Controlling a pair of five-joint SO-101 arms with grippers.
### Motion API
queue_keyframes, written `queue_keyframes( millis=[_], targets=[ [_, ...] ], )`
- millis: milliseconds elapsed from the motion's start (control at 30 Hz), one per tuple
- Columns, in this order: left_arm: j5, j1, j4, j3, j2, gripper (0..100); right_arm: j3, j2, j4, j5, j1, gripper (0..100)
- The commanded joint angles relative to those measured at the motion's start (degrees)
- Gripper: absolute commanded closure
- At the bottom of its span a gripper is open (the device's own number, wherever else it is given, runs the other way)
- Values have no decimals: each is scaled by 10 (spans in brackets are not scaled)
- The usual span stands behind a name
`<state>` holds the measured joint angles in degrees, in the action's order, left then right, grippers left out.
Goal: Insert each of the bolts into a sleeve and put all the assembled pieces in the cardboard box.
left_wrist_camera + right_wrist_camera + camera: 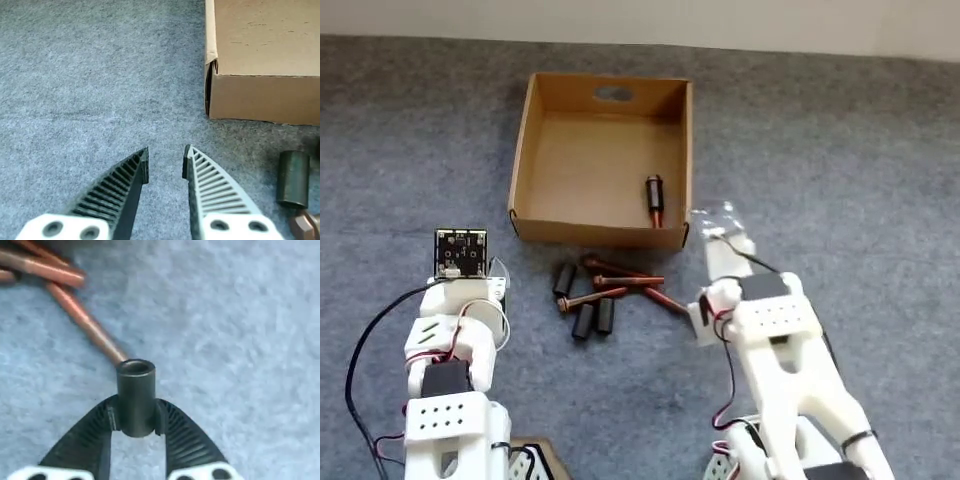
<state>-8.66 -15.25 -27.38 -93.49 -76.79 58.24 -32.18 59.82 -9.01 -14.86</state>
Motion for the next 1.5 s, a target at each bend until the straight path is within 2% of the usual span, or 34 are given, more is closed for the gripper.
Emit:
queue_keyframes(
  millis=[0, 133, 233, 367, 467, 833, 1067, 1200, 1267, 1367, 1467],
  targets=[
    [-3, -3, 1, 17, -3, 864, 15, -11, 0, -14, 42, 993],
    [-3, -3, 1, 17, -3, 864, 28, 36, -31, -70, 52, 992],
    [-3, -3, 1, 17, -3, 864, 30, 63, -54, -79, 73, 985],
    [-3, -3, 1, 16, -3, 864, 23, 69, -51, -80, 84, 868],
    [-3, -3, 1, 16, -3, 864, 21, 69, -38, -113, 81, 800],
    [-4, -3, 1, 16, -3, 864, 7, 76, -113, -166, 81, 807],
    [-4, -3, 1, 16, -3, 864, 25, 76, -117, -196, 81, 813],
    [-4, -3, 1, 16, -3, 864, 36, 76, -109, -196, 81, 936],
    [-4, -3, 1, 16, -3, 864, 49, 76, -100, -197, 81, 965],
    [-4, -3, 1, 16, -3, 864, 52, 76, -97, -197, 81, 933],
    [-4, -3, 1, 16, -3, 864, 52, 76, -96, -197, 81, 857]
  ],
)
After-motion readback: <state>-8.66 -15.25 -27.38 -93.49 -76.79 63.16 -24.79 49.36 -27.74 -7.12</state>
